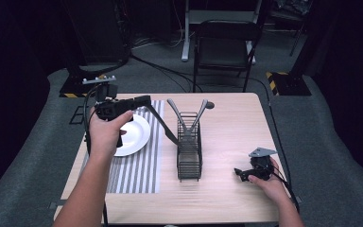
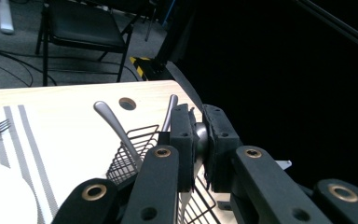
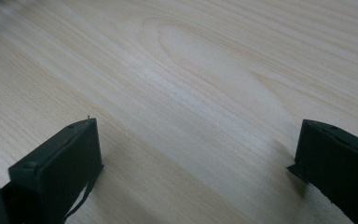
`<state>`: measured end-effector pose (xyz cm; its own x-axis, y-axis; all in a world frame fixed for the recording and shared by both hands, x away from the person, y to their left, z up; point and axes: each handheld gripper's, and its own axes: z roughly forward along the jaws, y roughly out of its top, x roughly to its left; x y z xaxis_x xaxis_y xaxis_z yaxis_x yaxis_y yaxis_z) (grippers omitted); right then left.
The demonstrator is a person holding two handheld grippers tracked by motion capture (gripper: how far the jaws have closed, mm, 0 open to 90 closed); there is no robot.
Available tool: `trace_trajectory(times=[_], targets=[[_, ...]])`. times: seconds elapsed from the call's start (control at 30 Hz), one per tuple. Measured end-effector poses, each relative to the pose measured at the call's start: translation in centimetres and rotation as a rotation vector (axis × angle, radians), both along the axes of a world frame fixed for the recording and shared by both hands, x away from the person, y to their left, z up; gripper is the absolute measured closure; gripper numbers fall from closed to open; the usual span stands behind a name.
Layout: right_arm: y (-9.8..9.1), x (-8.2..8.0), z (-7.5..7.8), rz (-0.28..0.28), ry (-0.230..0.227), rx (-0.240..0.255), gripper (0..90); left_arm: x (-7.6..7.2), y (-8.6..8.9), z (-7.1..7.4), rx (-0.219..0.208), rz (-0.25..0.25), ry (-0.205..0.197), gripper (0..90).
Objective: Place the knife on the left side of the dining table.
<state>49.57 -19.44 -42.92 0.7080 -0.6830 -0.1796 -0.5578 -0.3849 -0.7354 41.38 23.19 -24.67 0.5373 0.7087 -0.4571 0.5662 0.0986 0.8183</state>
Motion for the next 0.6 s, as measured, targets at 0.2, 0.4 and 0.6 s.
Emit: trace_trajectory(times=[0.2, 0.4, 0.6], targets=[[0.0, 0.0, 0.0, -0.001, 0.001, 0.0, 0.0, -0.4, 1.3, 0.1, -0.004, 0.026, -0.009, 83.1], [0.0, 0.0, 0.0, -0.001, 0.001, 0.0, 0.0, -0.6, 2.2, -0.4, 0.006, 0.051, -0.003, 83.1], [0.0, 0.0, 0.0, 0.0, 0.001, 0.0, 0.0, -0.2, 2.6, -2.2, 0.01, 0.065, 0.029, 83.1]])
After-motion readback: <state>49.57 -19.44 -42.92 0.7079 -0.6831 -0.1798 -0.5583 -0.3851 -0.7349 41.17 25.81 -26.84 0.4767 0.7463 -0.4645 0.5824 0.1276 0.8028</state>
